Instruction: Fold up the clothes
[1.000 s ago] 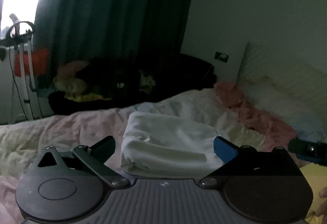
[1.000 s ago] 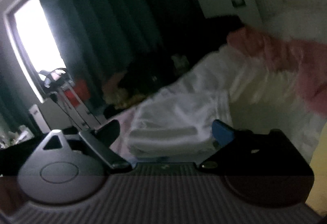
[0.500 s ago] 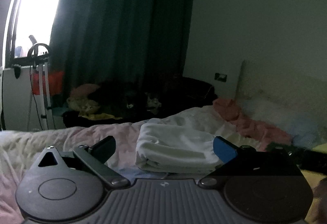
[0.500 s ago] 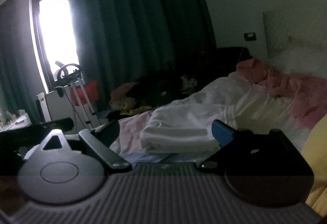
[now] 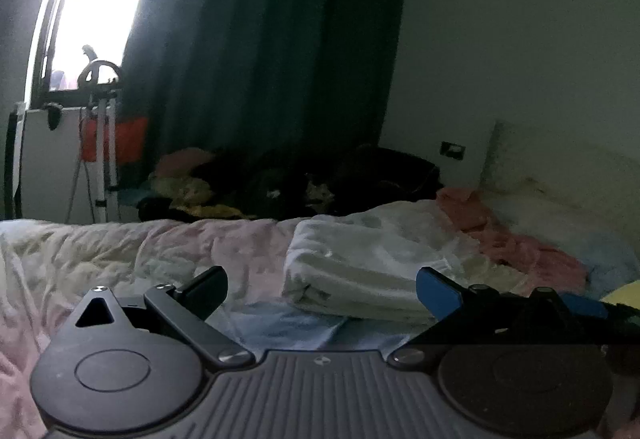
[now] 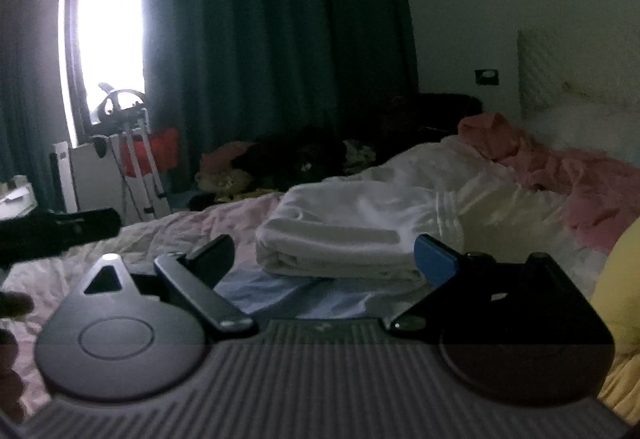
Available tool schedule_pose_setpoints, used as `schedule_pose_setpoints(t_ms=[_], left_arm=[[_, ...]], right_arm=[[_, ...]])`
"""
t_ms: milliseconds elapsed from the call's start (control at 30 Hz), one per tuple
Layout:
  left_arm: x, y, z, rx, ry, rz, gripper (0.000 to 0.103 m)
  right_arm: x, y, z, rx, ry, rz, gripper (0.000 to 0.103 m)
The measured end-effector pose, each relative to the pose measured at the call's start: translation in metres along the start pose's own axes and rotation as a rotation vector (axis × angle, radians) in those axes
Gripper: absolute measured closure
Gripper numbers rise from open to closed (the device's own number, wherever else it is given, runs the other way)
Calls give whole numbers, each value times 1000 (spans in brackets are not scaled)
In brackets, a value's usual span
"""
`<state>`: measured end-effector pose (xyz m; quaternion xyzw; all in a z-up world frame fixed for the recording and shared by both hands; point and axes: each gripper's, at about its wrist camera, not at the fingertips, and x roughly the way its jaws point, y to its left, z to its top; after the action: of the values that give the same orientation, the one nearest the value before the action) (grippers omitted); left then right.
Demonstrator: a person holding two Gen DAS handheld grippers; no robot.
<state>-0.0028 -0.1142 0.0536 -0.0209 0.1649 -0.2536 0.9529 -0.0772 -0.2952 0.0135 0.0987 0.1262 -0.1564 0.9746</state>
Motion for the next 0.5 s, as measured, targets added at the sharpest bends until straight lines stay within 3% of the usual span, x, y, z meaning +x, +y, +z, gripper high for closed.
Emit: schedule_pose_setpoints(t_ms=[233,500], left_arm=[[12,12,-12,-4,32,28,2],[19,6,-14,14,50,47,1]], right_arm=[[6,-2,-10,-10,-15,-10,5],[24,-7,-16,7,52,-23,5]])
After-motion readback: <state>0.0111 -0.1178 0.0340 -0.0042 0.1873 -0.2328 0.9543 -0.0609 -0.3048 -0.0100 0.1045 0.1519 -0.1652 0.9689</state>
